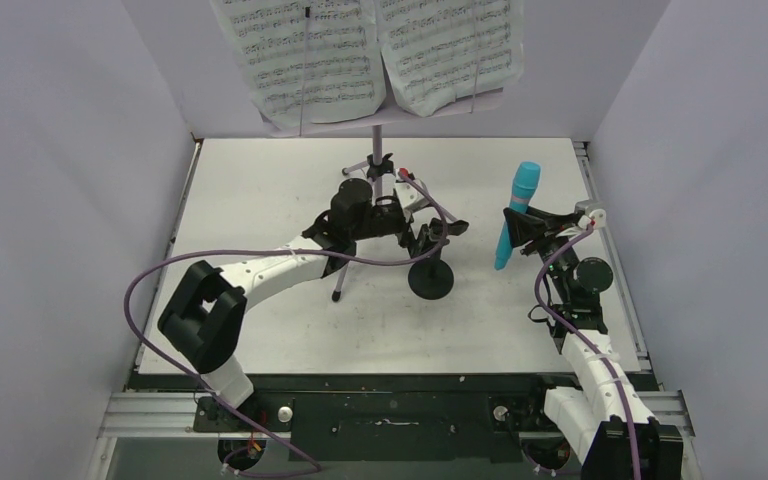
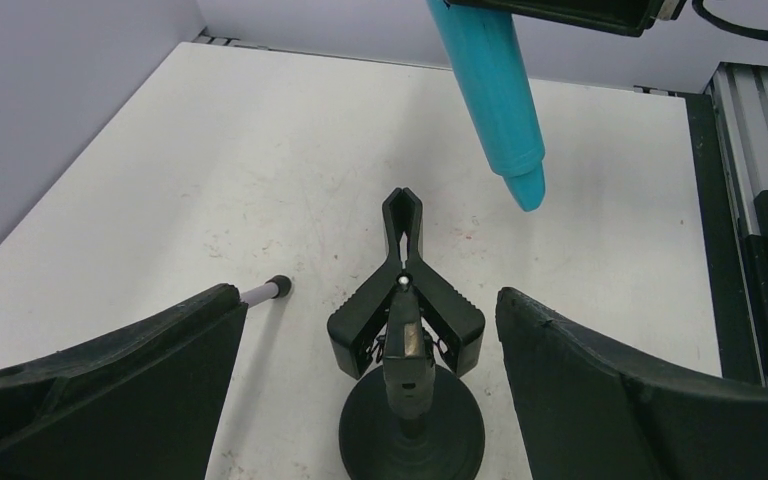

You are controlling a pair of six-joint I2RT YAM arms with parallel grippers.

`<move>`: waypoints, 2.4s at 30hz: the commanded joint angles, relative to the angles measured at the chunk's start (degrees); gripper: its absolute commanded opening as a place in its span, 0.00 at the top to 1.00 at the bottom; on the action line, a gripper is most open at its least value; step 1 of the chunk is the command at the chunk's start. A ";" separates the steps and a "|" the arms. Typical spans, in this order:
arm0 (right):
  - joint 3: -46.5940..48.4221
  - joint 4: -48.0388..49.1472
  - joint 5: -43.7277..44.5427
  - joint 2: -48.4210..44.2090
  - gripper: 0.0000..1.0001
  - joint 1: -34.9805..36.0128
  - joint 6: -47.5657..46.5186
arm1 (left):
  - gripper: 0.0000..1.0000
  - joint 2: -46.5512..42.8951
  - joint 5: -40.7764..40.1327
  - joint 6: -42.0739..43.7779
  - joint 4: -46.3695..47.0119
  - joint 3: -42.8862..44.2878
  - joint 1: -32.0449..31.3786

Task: Set up the instrument practice props

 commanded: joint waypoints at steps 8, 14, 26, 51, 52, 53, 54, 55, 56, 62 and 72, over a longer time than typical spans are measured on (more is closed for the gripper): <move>2.86 2.09 -1.02 -0.71 0.95 0.78 -0.96 | 0.00 5.37 5.25 -0.97 4.88 4.42 -1.06; 3.54 1.22 -0.71 -0.43 0.95 0.90 -0.47 | 0.20 7.26 3.98 -1.99 6.16 5.92 -1.27; 4.98 0.25 -0.94 -0.15 0.95 1.07 1.18 | 0.47 3.43 3.26 -1.62 9.21 1.28 -1.32; 9.29 -0.83 1.55 2.05 0.95 19.04 -8.10 | 0.55 -16.28 1.78 0.71 0.89 -14.56 -1.35; 9.04 -0.22 2.01 2.25 0.95 20.26 -8.22 | 0.55 -17.60 1.69 0.77 0.54 -15.55 -1.33; 8.44 0.73 2.51 2.64 0.95 21.31 -8.17 | 0.55 -18.83 1.62 0.96 -0.13 -16.34 -1.33; 8.02 2.04 2.93 3.10 0.95 22.43 -7.90 | 0.55 -20.13 1.38 1.02 -1.05 -16.97 -1.23; 7.54 3.40 3.34 3.53 0.95 23.61 -7.58 | 0.55 -21.28 1.26 1.17 -2.32 -17.58 -1.27; 7.16 4.78 3.62 4.23 0.95 24.86 -7.29 | 0.55 -22.33 1.27 1.46 -3.19 -18.05 -1.23; 5.20 10.38 6.83 6.42 0.95 30.04 -7.90 | 0.48 -26.14 0.96 2.35 -6.15 -19.70 -1.26; 1.04 14.12 11.78 1.25 0.95 30.86 -8.40 | 0.03 -29.16 0.54 1.51 -5.09 -20.79 -1.26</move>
